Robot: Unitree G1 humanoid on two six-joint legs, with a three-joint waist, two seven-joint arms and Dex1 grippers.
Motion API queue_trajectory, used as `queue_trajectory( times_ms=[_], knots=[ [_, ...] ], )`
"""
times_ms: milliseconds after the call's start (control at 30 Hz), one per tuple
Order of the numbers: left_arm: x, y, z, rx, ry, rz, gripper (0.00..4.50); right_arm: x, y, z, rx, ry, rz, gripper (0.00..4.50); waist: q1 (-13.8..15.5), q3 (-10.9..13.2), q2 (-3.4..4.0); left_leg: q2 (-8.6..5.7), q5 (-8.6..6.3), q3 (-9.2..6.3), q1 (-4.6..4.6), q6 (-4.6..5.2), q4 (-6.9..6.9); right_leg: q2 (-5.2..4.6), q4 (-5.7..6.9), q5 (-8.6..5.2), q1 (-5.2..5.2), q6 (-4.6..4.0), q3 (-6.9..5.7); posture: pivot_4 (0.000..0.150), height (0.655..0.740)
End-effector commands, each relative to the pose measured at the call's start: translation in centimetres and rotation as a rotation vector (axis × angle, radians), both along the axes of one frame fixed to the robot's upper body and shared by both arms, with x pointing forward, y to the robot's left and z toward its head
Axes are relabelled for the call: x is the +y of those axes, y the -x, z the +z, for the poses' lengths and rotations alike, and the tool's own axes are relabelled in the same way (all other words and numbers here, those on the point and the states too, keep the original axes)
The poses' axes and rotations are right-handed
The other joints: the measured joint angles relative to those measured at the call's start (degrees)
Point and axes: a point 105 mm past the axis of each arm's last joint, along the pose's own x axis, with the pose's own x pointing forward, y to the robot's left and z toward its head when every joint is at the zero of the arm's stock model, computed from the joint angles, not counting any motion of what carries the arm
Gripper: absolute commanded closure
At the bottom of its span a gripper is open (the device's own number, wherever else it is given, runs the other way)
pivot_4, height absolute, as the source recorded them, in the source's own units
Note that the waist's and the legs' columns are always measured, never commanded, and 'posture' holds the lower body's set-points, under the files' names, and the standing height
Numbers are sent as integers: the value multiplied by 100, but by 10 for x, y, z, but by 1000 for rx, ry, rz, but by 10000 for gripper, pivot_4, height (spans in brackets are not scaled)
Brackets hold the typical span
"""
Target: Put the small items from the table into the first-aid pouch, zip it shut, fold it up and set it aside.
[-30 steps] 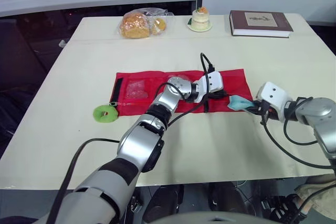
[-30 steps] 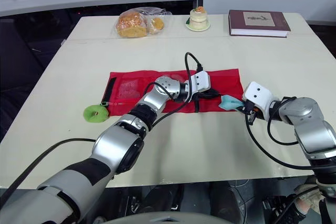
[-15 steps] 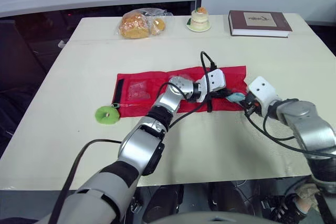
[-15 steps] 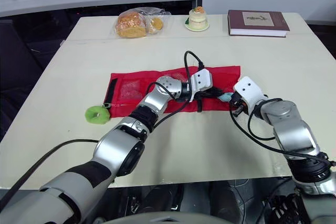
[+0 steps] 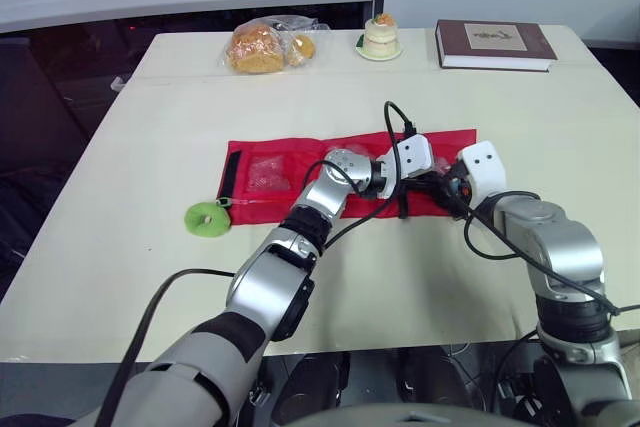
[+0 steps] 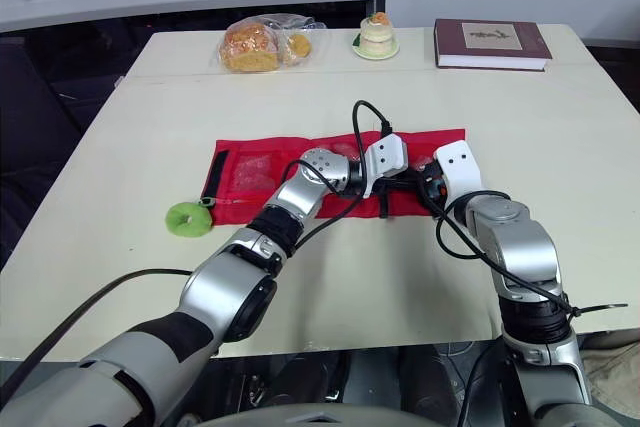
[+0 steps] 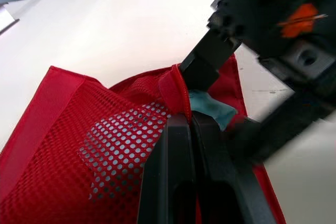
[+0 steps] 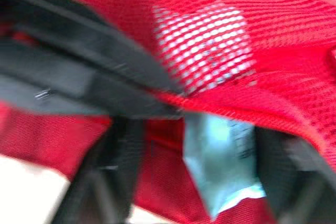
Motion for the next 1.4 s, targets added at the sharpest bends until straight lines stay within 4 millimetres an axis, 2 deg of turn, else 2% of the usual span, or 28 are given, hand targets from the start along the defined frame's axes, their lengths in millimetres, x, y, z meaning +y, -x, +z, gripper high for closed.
queue_trajectory(
  times_ms=[33, 133, 267, 367, 533, 767, 933, 1033, 1233, 1400],
  knots=[
    [-4, 1, 6, -18, 22, -6, 45000, -6, 15, 18, -40, -14, 48, 9487, -9, 0, 0, 0, 0, 1, 0, 0, 1, 1, 0, 0, 0, 0, 1, 1500, 7289],
    [-3, 0, 6, -17, 21, 1, 45000, -12, 31, 28, -56, -14, 105, 9487, -5, -1, 1, 1, 0, 0, 1, 0, 0, 2, 1, 0, 1, 0, -1, 1500, 7289],
    [-3, 1, 4, -14, 24, 3, 45000, -27, 40, 33, -64, -6, 70, 9487, -5, -1, 2, 2, 0, 1, 2, 0, -2, 2, -1, 0, 1, 0, 0, 1500, 7289],
    [-4, 2, 3, -9, 28, 1, 45000, -34, 46, 24, -38, 23, 61, 17135, 4, -1, 1, 2, 0, 0, 2, 0, -2, 1, 0, 0, 2, 0, -1, 1500, 7289],
    [-7, 3, 4, -12, 29, -10, 45000, -36, 39, 1, -29, 132, 78, 44048, -6, -1, 2, 2, 0, 5, 4, 0, -2, 1, 1, 0, 2, 0, 2, 1500, 7289],
    [-8, 5, 6, -24, 27, -27, 45000, -24, 8, 0, -124, 144, 68, 44048, -7, -1, 1, 2, 0, 6, 5, 0, -1, 1, 0, 0, 2, 0, 4, 1500, 7289],
    [-11, 11, 3, -27, 19, -56, 45000, -12, -20, 12, -234, 112, 38, 44048, -7, -1, 1, 2, 0, 6, 5, 0, -3, 2, -1, 0, 1, 0, 5, 1500, 7289],
    [-13, 13, 2, -26, 18, -66, 45000, -11, -26, 16, -262, 87, 19, 44048, 2, -1, 2, 3, 0, 6, 4, 0, -3, 2, -2, 0, 1, 0, 5, 1500, 7289],
    [-15, 12, 3, -30, 26, -54, 45000, -18, -5, 12, -235, 69, 69, 44048, 12, -1, 2, 1, 0, 1, 3, 0, -3, 2, -4, 0, 2, 0, 0, 1500, 7289],
    [-21, 9, 10, -35, 54, -29, 45000, -25, 27, 34, -295, -80, 139, 44048, 2, -1, 2, 2, 0, 2, 3, 0, -3, 3, -3, 0, 2, 0, 2, 1500, 7289]
  ],
)
